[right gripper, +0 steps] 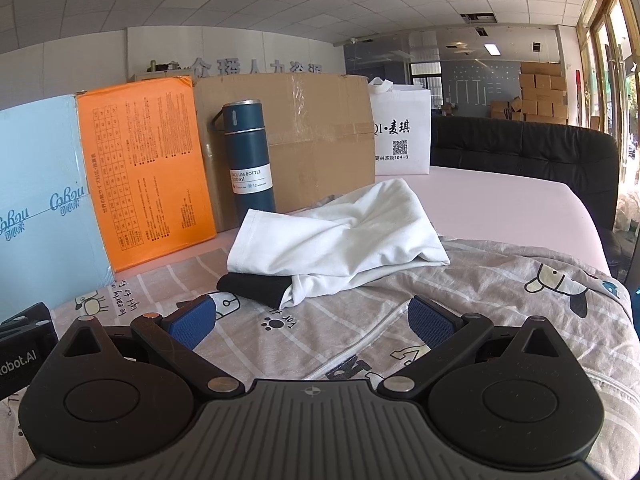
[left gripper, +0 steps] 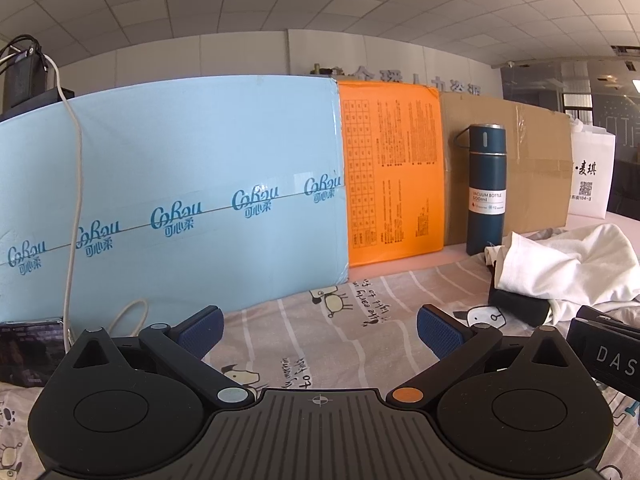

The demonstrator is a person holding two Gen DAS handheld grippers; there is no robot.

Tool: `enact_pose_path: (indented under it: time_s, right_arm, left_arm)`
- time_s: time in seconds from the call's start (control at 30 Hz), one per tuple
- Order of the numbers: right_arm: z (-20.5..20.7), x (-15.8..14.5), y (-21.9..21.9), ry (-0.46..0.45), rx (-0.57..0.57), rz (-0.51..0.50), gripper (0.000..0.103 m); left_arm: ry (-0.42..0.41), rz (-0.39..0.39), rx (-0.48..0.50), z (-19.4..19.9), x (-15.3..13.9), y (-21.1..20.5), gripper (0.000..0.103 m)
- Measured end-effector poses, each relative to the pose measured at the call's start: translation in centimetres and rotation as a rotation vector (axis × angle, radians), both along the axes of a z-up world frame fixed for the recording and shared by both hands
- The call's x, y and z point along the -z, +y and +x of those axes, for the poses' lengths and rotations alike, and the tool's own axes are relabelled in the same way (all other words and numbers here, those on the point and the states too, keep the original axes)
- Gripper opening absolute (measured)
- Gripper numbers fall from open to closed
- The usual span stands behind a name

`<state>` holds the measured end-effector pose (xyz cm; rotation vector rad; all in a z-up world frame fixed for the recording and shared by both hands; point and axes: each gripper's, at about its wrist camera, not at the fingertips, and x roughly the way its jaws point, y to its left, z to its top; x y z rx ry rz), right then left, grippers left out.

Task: Fold clothes

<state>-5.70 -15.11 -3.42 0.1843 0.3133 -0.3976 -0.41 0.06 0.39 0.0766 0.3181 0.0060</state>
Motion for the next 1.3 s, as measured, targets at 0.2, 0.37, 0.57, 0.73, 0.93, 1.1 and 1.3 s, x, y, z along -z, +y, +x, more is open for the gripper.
enact_pose_path:
  time_s: [0.2, 0.37, 0.57, 0.73, 0.93, 1.1, 1.3]
  right_arm:
    - [-0.9, -0.2, 0.0, -0.054, -0.047, 0.026, 0.103]
    - [-1.9, 0.1, -0.4, -0.155, -0.076, 0.060, 0.103]
    - [-2.4, -0.3, -1.1, -0.178, -0.078, 0.112, 0.103]
    - [-2.8, -0.3, -1.7, -0.207, -0.144, 0.176, 0.103]
    - [-3.6, -0.2, -1.8, -0.275, -0.211, 0.215, 0.103]
    - [-4.1, -0.4, -1.5, -0.329, -0.260, 0.218, 0.103]
    - [-4.6, -0.6, -0.7, -0.319, -0.402, 0.224, 0.103]
  left_arm:
    - [-0.024, 0.016, 0.002, -0.4, 0.0, -0.6, 0.103]
    - [-0.055, 0.033, -0.011, -1.0, -0.4, -0.9, 0.103]
    - [-0.105, 0.037, -0.058, -2.7, -1.1, -0.8, 0.103]
    - [-0.139, 0.063, -0.066, -4.8, -1.5, -0.9, 0.103]
    - [-0.158, 0.080, -0.073, -7.2, -1.4, -0.5, 0.103]
    - [-0.185, 0.086, -0.077, -9.3, -1.4, 0.3, 0.103]
    - [-0.190, 0.057, -0.072, -11.5, -1.3, 2.0, 0.103]
